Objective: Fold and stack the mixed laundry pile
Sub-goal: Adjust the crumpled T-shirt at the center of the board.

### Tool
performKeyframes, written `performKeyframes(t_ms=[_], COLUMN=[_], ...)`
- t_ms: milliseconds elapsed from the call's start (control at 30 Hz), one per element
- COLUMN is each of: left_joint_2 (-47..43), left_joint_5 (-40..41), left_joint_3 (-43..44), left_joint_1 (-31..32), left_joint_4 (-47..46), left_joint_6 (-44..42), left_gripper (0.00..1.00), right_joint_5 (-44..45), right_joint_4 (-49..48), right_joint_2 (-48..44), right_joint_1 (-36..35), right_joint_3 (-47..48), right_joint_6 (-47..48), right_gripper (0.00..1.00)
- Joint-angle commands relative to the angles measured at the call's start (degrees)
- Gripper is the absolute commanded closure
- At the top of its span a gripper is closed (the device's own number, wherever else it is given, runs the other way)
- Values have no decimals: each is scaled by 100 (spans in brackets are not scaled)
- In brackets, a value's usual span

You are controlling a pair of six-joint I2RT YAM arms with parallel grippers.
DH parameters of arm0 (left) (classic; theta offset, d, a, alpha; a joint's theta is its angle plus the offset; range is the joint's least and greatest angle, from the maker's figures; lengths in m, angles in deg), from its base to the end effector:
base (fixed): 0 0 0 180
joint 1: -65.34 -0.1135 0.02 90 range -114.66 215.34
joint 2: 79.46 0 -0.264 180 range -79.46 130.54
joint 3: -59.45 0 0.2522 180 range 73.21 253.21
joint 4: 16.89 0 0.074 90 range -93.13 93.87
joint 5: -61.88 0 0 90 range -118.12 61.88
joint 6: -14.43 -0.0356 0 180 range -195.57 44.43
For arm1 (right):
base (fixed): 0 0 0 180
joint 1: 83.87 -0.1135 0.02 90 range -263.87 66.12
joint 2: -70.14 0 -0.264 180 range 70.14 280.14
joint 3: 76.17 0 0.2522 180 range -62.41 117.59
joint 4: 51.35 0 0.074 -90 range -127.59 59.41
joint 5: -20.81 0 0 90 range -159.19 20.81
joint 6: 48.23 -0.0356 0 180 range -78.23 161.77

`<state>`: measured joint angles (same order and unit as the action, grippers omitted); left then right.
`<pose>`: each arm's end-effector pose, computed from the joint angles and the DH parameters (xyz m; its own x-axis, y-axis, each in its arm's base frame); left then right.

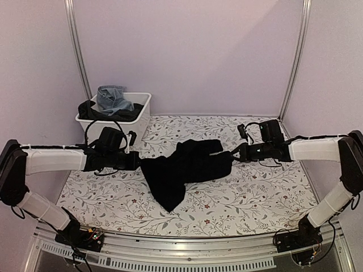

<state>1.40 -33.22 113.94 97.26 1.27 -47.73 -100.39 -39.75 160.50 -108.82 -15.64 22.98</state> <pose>0.2377 -0.1518 0.1854 -0.7974 -0.0513 -0.6013 0.2353 0.8911 -0.3880 0.2812 0.1512 0.1829 -0.7976 -0.0672 -0.5994 -0.4817 0.6690 0.5660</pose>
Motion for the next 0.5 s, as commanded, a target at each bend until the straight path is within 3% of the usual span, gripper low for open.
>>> performKeyframes(t_ms=[0,133,300,333,400,467], left_joint_2=[-226,-113,227,284,263,35], left_joint_5=[488,777,1024,1027,702,772], left_joint_3=[366,537,727,779,802,665], left_joint_1=[-178,-458,-544,-540,-403,123], left_joint_4=[383,572,855,934,872,649], left_joint_6=[-53,0,-65,-119,-307,-501], left_gripper=[100,100,100,92,66,40], right_joint_5=[417,796,989,938,637,322], right_joint_4=[329,612,808,827,826,792], right_joint_2=[-1260,-2249,-2705,-2723,-2698,-2613], right_joint_1=[583,1025,1414,1426,1423,1431], right_joint_3=[-339,-512,-434,-392,-339,-359], right_joint_6=[-12,-23,-11,-11,-35,-61], right_gripper=[100,100,100,100,100,100])
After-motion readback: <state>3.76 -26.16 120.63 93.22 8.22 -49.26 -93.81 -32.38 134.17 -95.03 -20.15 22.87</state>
